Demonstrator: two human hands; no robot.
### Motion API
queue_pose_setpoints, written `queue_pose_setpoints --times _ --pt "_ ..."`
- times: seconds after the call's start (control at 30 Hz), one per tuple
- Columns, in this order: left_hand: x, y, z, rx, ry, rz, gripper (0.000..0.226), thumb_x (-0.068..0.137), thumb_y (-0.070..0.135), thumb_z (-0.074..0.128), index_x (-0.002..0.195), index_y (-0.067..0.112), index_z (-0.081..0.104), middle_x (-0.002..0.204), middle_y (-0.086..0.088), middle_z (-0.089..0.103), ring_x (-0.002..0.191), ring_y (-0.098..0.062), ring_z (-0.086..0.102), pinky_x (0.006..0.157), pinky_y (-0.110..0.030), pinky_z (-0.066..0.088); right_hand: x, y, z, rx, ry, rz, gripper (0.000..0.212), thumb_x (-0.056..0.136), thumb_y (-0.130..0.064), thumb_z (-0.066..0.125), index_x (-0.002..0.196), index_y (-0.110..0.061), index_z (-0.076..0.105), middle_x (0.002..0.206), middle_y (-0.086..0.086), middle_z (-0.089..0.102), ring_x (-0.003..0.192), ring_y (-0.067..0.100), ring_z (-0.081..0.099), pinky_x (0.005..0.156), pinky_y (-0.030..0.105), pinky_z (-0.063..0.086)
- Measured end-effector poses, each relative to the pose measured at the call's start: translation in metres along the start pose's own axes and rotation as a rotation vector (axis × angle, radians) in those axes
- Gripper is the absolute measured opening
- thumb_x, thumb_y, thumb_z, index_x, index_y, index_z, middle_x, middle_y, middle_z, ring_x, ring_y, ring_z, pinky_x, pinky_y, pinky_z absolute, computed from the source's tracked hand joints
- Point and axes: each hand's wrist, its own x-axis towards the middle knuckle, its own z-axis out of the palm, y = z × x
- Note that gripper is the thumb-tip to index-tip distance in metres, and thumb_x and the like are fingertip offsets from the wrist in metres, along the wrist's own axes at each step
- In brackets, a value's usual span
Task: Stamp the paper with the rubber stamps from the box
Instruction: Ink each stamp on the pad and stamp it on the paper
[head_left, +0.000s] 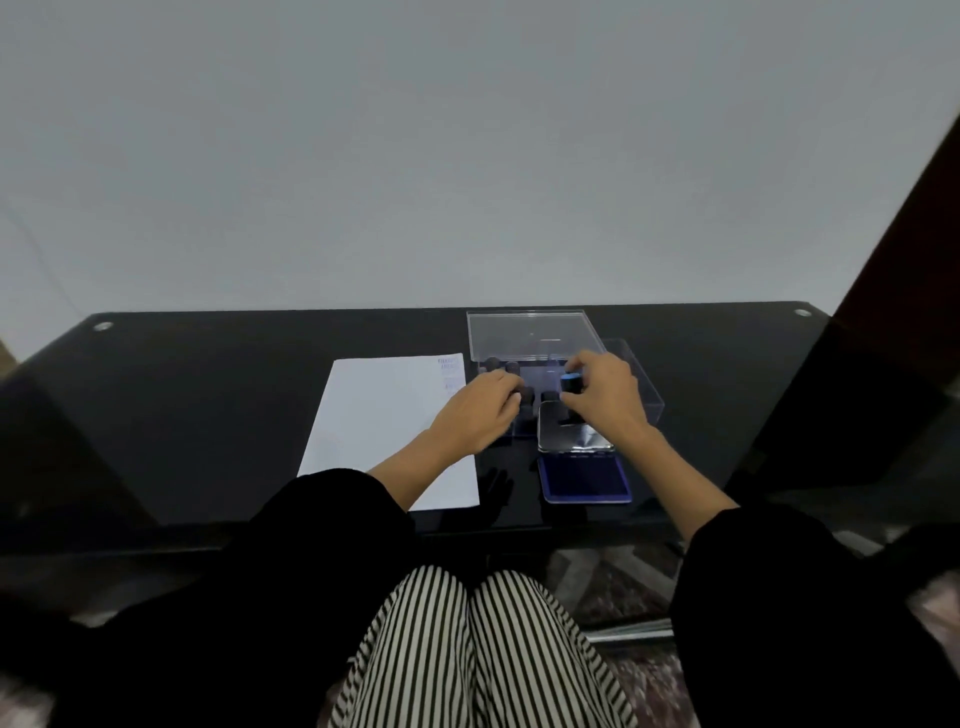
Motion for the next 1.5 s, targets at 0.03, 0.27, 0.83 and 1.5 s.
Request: queue_pose_setpoints --times 0.03,0.27,0.83,1.5 --pt "-0.007 0.002 0.005 -0.008 0.006 0.003 0.033 0.098 0.016 0.036 0.126 0.005 0.051 0.126 -0.010 0.056 0.117 -0.023 0.051 0.097 -0.029 0.038 -0.008 0.003 0.002 -0.005 -0.002 0.001 0.027 0.080 -0.010 0.069 0.106 -0.010 0.062 0.110 0.013 0.058 0.095 0.029 0.060 0.078 0.029 0.044" --pt "-0.046 0.009 0.046 -0.055 -0.039 -0.029 0.035 0.098 0.016 0.037 0.130 0.006 0.048 0.130 -0.009 0.052 0.120 -0.021 0.050 0.101 -0.027 0.036 -0.048 0.019 0.021 0.038 -0.031 0.037 0.026 0.081 -0.007 0.065 0.106 -0.008 0.059 0.114 0.014 0.047 0.095 0.031 0.057 0.080 0.037 0.048" --pt "-0.044 -0.007 0.089 0.046 -0.053 -0.044 0.046 0.100 0.023 0.032 0.144 0.009 0.030 0.154 -0.004 0.027 0.145 -0.017 0.016 0.119 -0.028 0.012 -0.063 0.043 0.065 -0.157 0.180 -0.171 0.010 0.092 -0.012 0.052 0.092 -0.003 0.054 0.091 0.014 0.058 0.080 0.030 0.057 0.063 0.037 0.047" --pt "-0.043 -0.012 0.096 0.055 -0.028 -0.047 0.047 0.100 0.025 0.030 0.145 0.011 0.030 0.154 -0.002 0.026 0.145 -0.016 0.016 0.121 -0.030 0.011 -0.044 0.048 0.073 -0.202 0.286 -0.187 0.033 0.066 -0.002 0.078 0.057 -0.007 0.046 0.043 0.009 0.049 0.030 0.025 0.045 0.036 0.020 0.024"
